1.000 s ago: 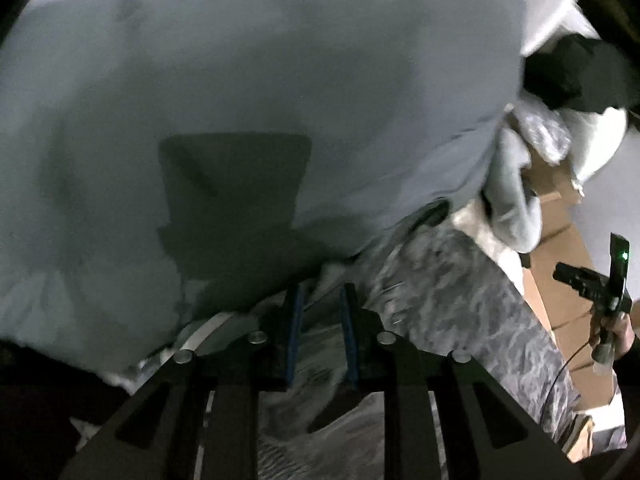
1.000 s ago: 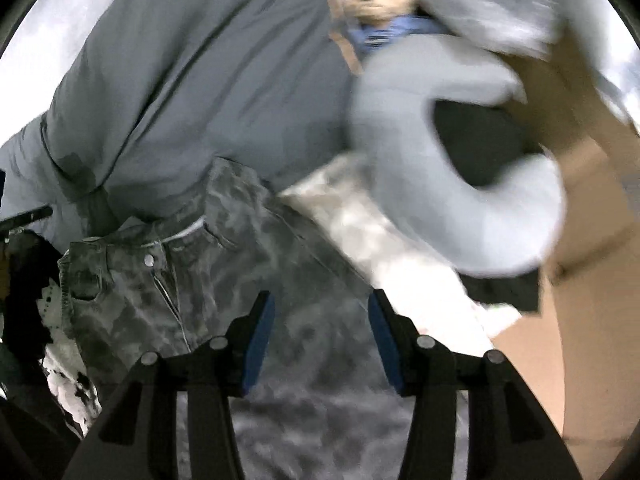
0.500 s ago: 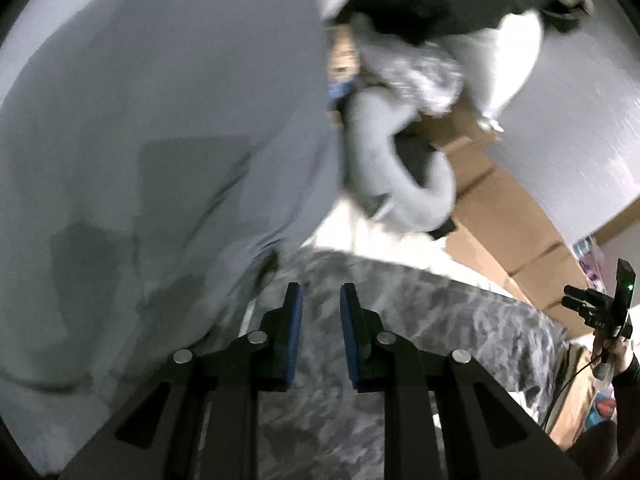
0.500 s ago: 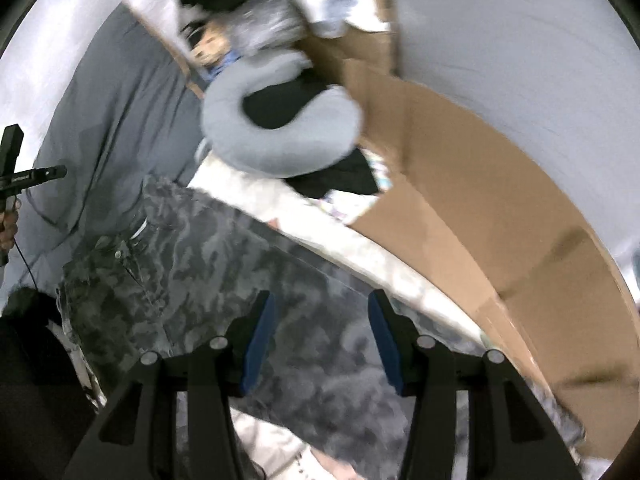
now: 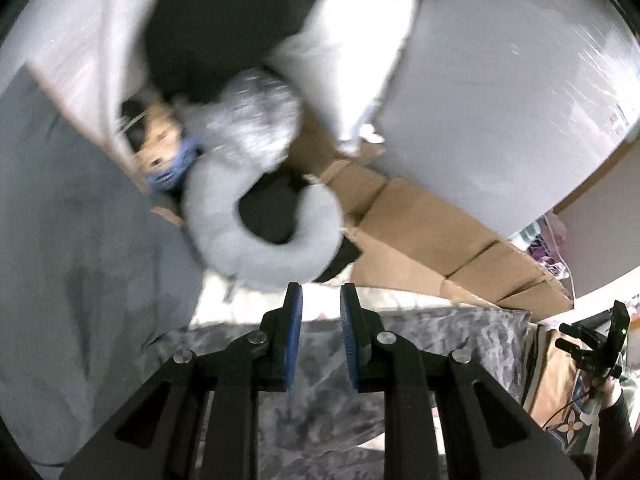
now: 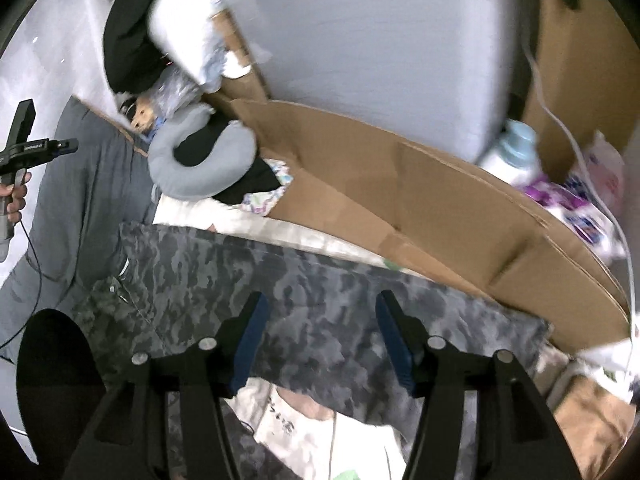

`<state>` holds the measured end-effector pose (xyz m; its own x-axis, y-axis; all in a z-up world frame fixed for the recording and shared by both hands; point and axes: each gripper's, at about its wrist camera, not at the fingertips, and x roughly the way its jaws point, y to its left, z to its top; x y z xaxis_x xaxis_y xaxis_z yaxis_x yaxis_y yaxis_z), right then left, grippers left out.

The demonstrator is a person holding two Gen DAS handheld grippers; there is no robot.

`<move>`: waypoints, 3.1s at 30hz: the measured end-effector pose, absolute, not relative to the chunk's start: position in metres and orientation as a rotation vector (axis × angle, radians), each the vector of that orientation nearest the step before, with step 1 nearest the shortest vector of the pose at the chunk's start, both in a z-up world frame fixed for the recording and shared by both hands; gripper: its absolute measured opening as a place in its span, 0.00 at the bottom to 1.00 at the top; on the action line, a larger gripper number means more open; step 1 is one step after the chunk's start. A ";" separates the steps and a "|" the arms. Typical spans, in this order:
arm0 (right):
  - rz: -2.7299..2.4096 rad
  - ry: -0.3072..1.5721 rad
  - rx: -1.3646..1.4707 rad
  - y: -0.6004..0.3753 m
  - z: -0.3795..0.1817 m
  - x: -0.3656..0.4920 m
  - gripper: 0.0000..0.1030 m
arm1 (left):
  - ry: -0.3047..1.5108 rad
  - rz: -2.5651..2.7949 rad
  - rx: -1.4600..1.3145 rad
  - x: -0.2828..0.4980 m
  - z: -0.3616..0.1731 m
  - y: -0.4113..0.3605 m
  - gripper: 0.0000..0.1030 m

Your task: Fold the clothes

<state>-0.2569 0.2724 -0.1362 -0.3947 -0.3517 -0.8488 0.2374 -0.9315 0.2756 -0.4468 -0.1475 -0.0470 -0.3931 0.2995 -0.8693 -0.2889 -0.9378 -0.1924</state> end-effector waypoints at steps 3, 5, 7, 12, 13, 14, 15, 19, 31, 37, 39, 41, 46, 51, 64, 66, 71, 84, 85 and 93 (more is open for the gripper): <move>-2.413 -0.168 1.489 0.300 -0.132 -0.242 0.53 | 0.003 2.306 -1.478 -0.449 -0.050 -0.105 0.19; -2.445 -0.217 1.499 0.318 -0.131 -0.227 0.53 | 0.015 2.268 -1.479 -0.450 -0.052 -0.077 0.19; -2.472 -0.243 1.501 0.331 -0.133 -0.215 0.53 | 0.031 2.225 -1.477 -0.450 -0.057 -0.046 0.19; -2.517 -0.314 1.552 0.366 -0.150 -0.190 0.53 | 0.091 2.150 -1.439 -0.440 -0.069 0.013 0.19; -2.524 -0.330 1.554 0.371 -0.152 -0.187 0.53 | 0.093 2.136 -1.439 -0.438 -0.074 0.022 0.19; -2.530 -0.345 1.556 0.377 -0.155 -0.184 0.53 | 0.096 2.123 -1.440 -0.437 -0.079 0.031 0.19; -2.536 -0.360 1.558 0.382 -0.158 -0.181 0.53 | 0.099 2.109 -1.440 -0.435 -0.083 0.040 0.19; -2.564 -0.378 1.555 0.395 -0.164 -0.171 0.53 | 0.133 2.072 -1.429 -0.422 -0.103 0.068 0.19; -2.618 -0.495 1.584 0.424 -0.209 -0.144 0.53 | 0.125 1.973 -1.510 -0.391 -0.199 0.090 0.72; -2.650 -0.608 1.622 0.439 -0.243 -0.123 0.53 | 0.158 1.930 -1.576 -0.374 -0.253 0.088 0.72; -2.668 -0.634 1.619 0.440 -0.252 -0.116 0.53 | 0.190 1.924 -1.589 -0.369 -0.267 0.085 0.72; -2.686 -0.660 1.617 0.441 -0.261 -0.109 0.53 | 0.213 1.921 -1.598 -0.364 -0.279 0.082 0.72; -2.727 -0.699 1.607 0.441 -0.278 -0.095 0.53 | 0.265 1.892 -1.634 -0.352 -0.307 0.074 0.72; -2.754 -0.732 1.605 0.440 -0.297 -0.076 0.53 | 0.345 1.851 -1.654 -0.333 -0.326 0.070 0.72; -2.823 -0.861 1.650 0.448 -0.334 -0.033 0.53 | 0.530 1.724 -1.683 -0.281 -0.377 0.083 0.72; -2.818 -0.883 1.653 0.448 -0.340 -0.029 0.53 | 0.516 1.711 -1.709 -0.279 -0.382 0.080 0.72; -2.777 -0.945 1.667 0.447 -0.356 -0.021 0.53 | 0.547 1.695 -1.724 -0.276 -0.394 0.079 0.72; -2.644 -1.164 1.679 0.455 -0.394 -0.018 0.53 | 0.644 1.693 -1.667 -0.261 -0.400 0.082 0.71; -2.642 -1.162 1.682 0.453 -0.395 -0.017 0.53 | 0.654 1.687 -1.666 -0.259 -0.401 0.082 0.71; -2.634 -1.151 1.699 0.429 -0.406 -0.014 0.53 | 0.773 1.675 -1.665 -0.240 -0.416 0.079 0.71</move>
